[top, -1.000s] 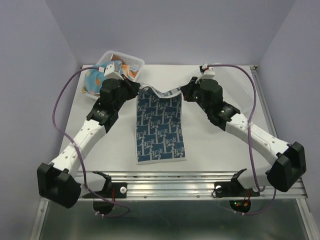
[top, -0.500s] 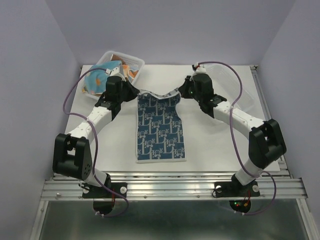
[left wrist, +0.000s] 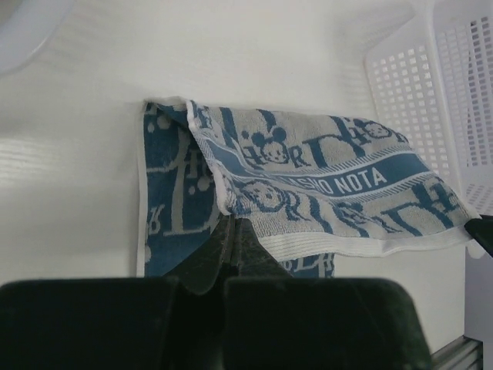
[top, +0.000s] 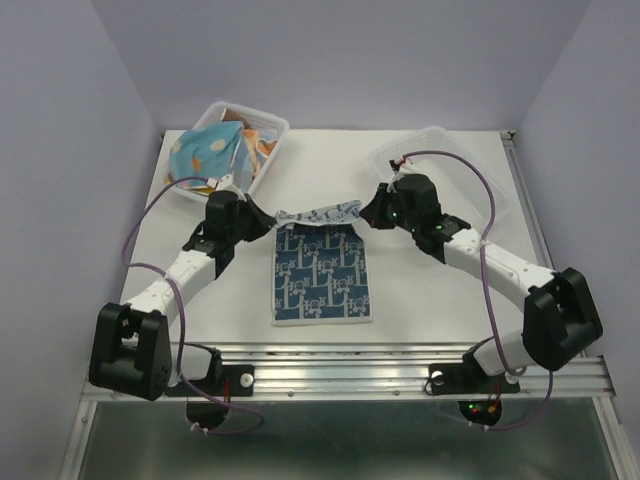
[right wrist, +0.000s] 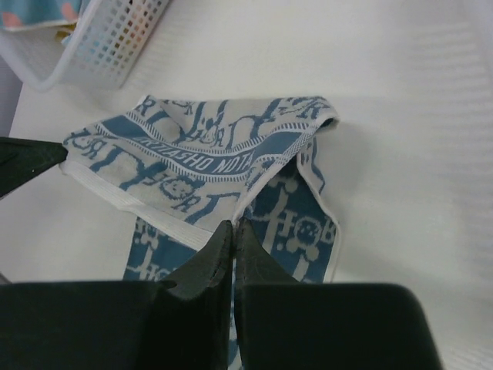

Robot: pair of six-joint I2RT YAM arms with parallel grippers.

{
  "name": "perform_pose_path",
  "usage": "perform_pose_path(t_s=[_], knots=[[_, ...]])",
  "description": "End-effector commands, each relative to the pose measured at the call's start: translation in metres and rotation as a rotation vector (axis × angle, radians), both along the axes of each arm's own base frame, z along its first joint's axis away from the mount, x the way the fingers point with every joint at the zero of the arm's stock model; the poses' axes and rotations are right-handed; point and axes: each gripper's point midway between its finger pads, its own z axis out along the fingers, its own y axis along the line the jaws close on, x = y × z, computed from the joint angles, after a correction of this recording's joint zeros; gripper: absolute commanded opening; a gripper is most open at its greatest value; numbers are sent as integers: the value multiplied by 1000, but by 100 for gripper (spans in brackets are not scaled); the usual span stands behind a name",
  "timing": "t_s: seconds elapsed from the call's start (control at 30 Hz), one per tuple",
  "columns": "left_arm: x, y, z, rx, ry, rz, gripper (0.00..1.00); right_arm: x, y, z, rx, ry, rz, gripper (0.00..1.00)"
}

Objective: Fold and stack the towels
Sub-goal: Fold the towel

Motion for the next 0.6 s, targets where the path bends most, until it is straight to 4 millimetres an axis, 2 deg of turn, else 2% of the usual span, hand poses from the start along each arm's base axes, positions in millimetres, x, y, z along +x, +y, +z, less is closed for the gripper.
perform_pose_path(t_s=[0.0,0.03,0.07,0.1,0.13,0.2,0.23,0.3,0.33,0.43,0.57], knots=[[-16,1,17,-50,-45,3,0,-34,2,7,60,20,45,1],[-24,2,7,-52,-9,10,0,-39,1,4,69,32,41,1],[-30,2,9,-62,-11,5,0,-49,-1,-2,62,61,51,1],[-38,-3,6,-75,4,-22,0,-59,-3,-17,50,104,60,1],[-49,-2,-7,-76,50,-22,0,-65,-3,-23,60,131,55,1],[-60,0,-9,-74,67,-19,0,-76,-2,-32,69,158,67,1],[-69,4,-20,-54,106,-3,0,-83,-1,-35,80,165,73,1],[-74,10,-14,-52,86,34,0,-92,2,-36,99,179,87,1],[-83,13,-21,-42,120,44,0,-95,2,-36,102,183,90,1],[-89,24,-4,-40,80,95,0,-106,2,-34,116,191,95,1],[-95,34,-1,-17,92,141,0,-115,0,-32,117,207,101,1]])
